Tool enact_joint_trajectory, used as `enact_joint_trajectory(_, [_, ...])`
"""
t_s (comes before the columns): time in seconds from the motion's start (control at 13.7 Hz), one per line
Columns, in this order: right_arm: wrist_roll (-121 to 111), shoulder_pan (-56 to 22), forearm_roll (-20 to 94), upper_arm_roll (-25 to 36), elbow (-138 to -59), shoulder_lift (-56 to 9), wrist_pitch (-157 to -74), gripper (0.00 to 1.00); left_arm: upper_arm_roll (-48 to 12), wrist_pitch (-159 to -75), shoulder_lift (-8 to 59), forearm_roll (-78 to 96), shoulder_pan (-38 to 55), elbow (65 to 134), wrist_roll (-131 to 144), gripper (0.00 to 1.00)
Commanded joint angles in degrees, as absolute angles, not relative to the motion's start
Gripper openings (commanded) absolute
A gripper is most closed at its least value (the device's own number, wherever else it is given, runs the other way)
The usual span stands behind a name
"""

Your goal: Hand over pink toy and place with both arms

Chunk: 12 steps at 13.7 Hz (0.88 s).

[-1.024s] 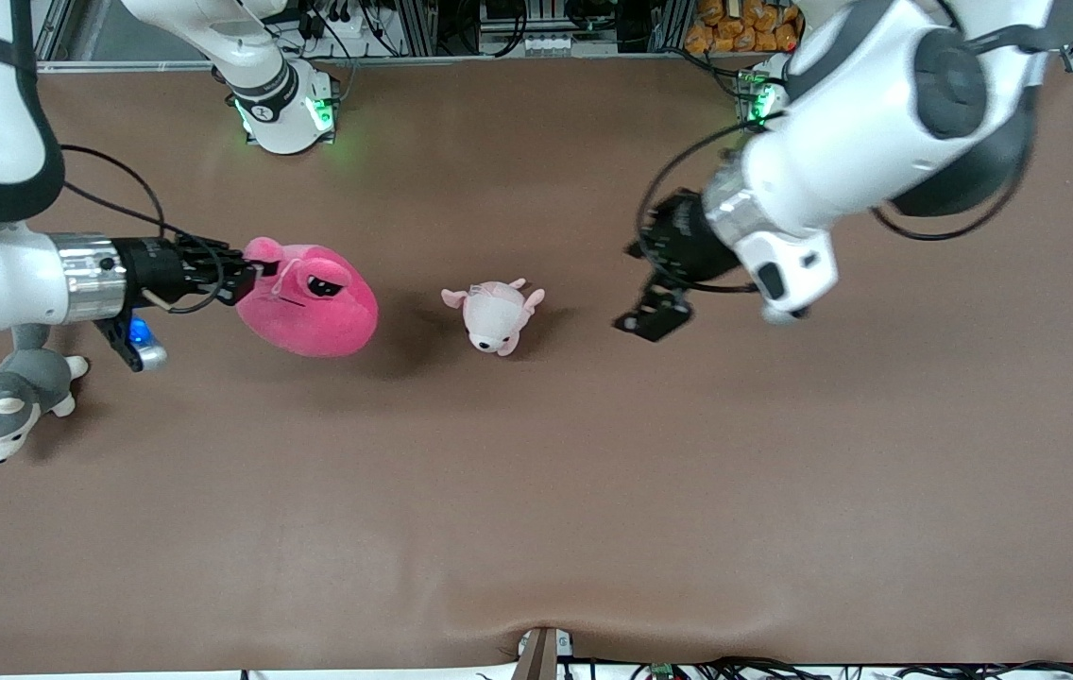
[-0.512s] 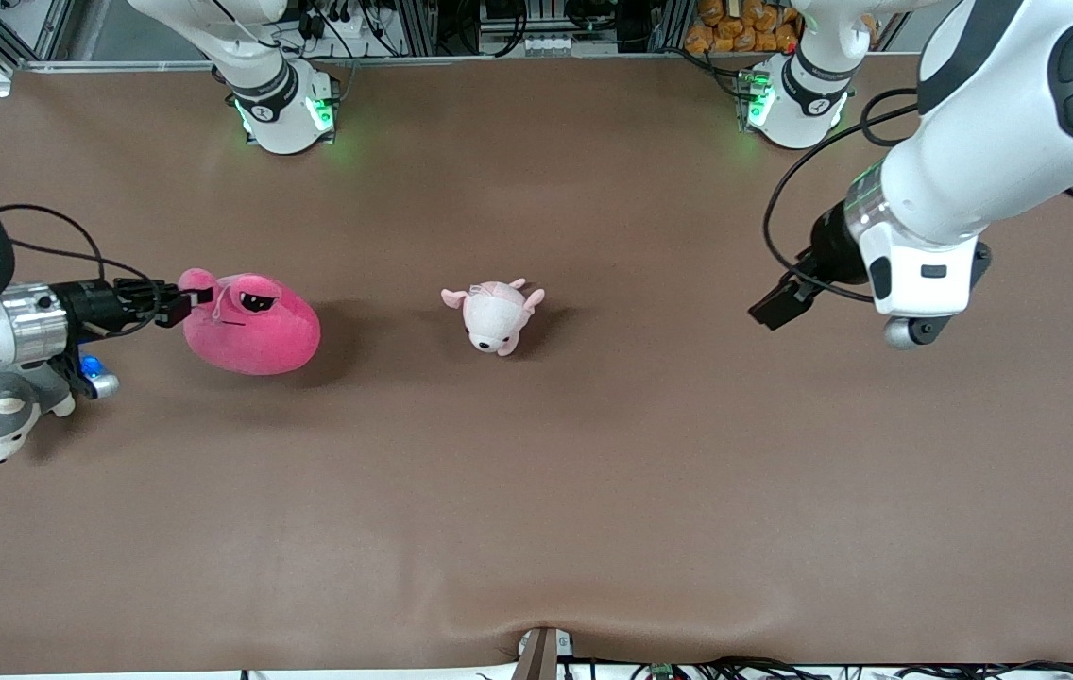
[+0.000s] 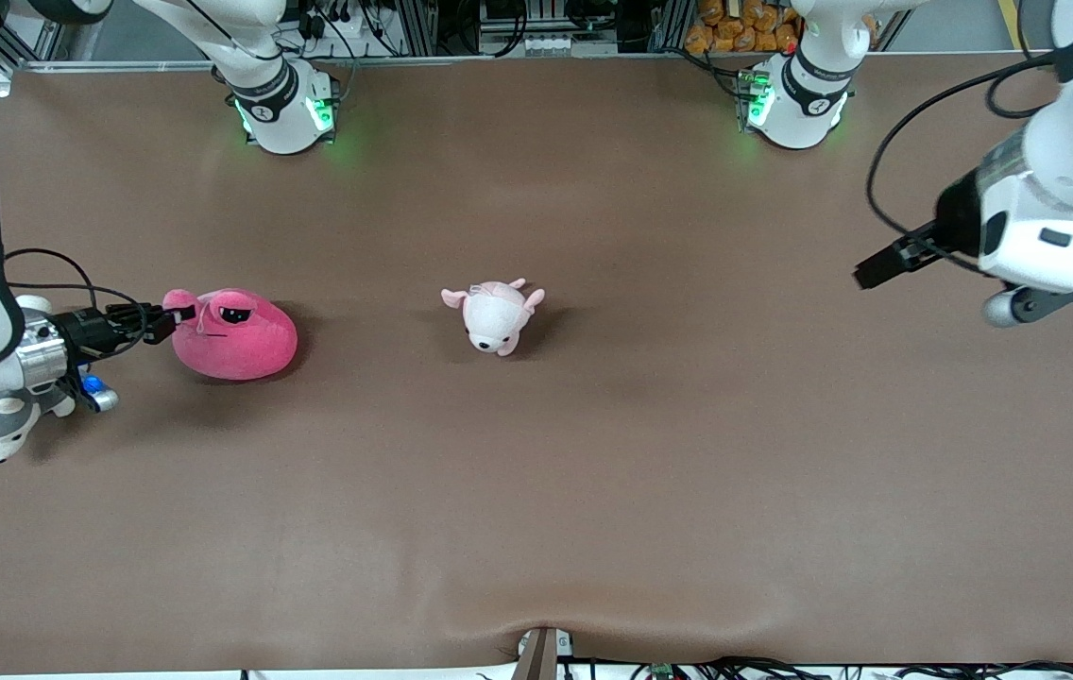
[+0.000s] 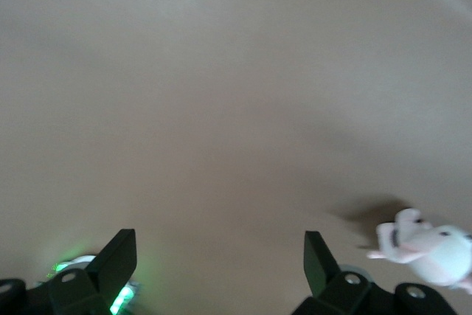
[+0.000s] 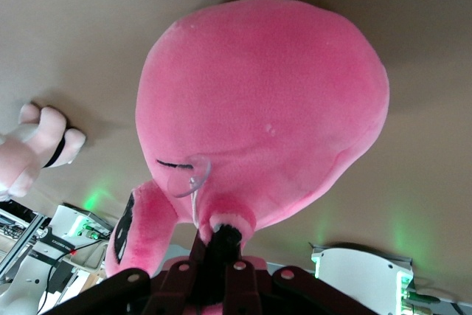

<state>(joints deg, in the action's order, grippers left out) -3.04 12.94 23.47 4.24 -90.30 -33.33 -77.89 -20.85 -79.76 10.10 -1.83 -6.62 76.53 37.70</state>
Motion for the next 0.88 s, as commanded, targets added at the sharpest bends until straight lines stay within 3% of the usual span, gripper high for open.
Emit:
enact_joint_trajectory(0.0, [-3.7,14.4,22.2,3.1,-87.9,-35.6,-78.5,0.53,-14.4,-80.2,2.3,-1.8,-3.2,85.3,31.0,1.00])
enact_joint_trajectory(0.07, [-3.7,14.3,22.1,3.1,-87.9,-35.8,-79.1,0.98,-11.9,-80.4,0.5,-1.8,-1.3,87.3,29.1,1.00])
enact_joint_trajectory(0.51, [-5.8,12.1,16.5,2.6,-77.1,-34.5,-78.4,1.00,-4.5,-83.8,-9.5,-1.8,2.0,98.4,17.4,1.00])
enact_joint_trajectory(0.8, [-7.4,6.1,8.8,2.7,-78.0,-27.7,-78.9,1.00,-3.6,-84.7,-14.4,-1.8,2.5,102.6,14.3,1.00])
